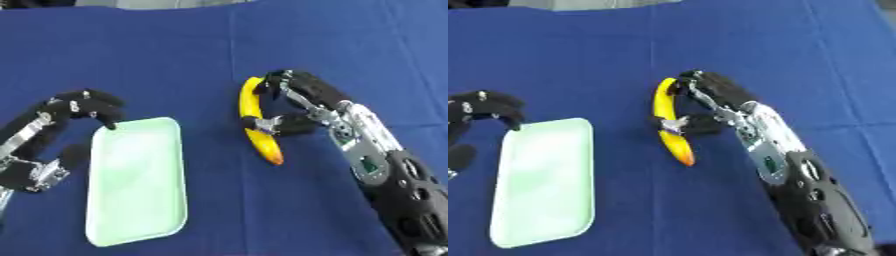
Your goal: Pick up objects on the table and place them in the box.
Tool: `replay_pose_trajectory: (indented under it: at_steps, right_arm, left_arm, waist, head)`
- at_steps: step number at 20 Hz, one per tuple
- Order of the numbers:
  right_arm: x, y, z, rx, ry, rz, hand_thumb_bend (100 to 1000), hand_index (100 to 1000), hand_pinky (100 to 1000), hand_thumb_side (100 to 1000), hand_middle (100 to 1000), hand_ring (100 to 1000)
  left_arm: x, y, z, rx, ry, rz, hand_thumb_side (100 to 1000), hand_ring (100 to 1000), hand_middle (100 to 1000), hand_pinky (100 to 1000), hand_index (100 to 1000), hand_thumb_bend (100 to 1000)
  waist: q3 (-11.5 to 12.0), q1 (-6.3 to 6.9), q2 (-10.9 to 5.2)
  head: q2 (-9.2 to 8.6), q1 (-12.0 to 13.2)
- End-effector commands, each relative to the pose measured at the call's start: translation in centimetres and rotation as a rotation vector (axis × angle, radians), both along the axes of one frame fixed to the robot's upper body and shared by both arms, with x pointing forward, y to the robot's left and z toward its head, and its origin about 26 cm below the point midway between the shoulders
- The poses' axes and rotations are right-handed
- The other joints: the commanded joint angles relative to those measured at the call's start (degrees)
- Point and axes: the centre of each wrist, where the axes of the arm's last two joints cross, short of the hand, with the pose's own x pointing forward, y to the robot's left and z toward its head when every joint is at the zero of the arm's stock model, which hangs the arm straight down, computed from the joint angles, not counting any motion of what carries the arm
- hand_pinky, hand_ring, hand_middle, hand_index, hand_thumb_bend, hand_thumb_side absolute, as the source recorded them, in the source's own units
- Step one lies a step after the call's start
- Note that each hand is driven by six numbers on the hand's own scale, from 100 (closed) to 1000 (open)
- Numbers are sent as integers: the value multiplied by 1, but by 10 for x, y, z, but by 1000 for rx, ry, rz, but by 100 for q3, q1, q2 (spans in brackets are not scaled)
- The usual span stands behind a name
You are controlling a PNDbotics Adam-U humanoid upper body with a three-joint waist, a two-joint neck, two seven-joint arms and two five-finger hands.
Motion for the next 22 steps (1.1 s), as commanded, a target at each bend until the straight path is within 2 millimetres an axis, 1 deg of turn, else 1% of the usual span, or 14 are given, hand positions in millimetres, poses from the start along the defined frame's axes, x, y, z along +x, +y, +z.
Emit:
replay_pose_trajectory:
  at_steps: [1,7,8,9,15,22]
  right_arm:
    - [0,1,-2,-25,-1,0,608,758,353,912,671,592]
    - [-1,3,-2,-44,-10,4,608,758,361,911,673,597]
    - [-1,3,-2,-47,-10,7,625,758,363,910,673,597]
    - [-1,5,-2,-52,-10,12,608,758,363,910,673,597]
    - [-1,12,-9,-81,12,35,621,756,365,893,669,596]
    - [-1,14,-12,-92,14,27,625,755,367,890,669,598]
  left_arm:
    - [0,3,11,74,-68,-51,757,727,795,583,843,100]
    - [0,3,11,73,-68,-51,758,727,796,583,843,100]
    - [0,3,11,74,-68,-51,758,727,796,583,843,100]
    - [0,3,11,74,-68,-52,758,727,796,583,843,100]
    - [1,2,11,75,-69,-55,759,727,797,583,843,100]
    - [1,2,11,75,-69,-56,759,728,797,583,843,100]
  waist:
    - [14,18,-72]
    - [13,19,-65]
    - [14,19,-64]
    - [16,20,-64]
    - [21,26,-60]
    - [28,25,-53]
  head:
    - [-43,-77]
    - [-44,-84]
    - [-45,-85]
    - [-44,-87]
    - [-43,-102]
    - [-40,-111]
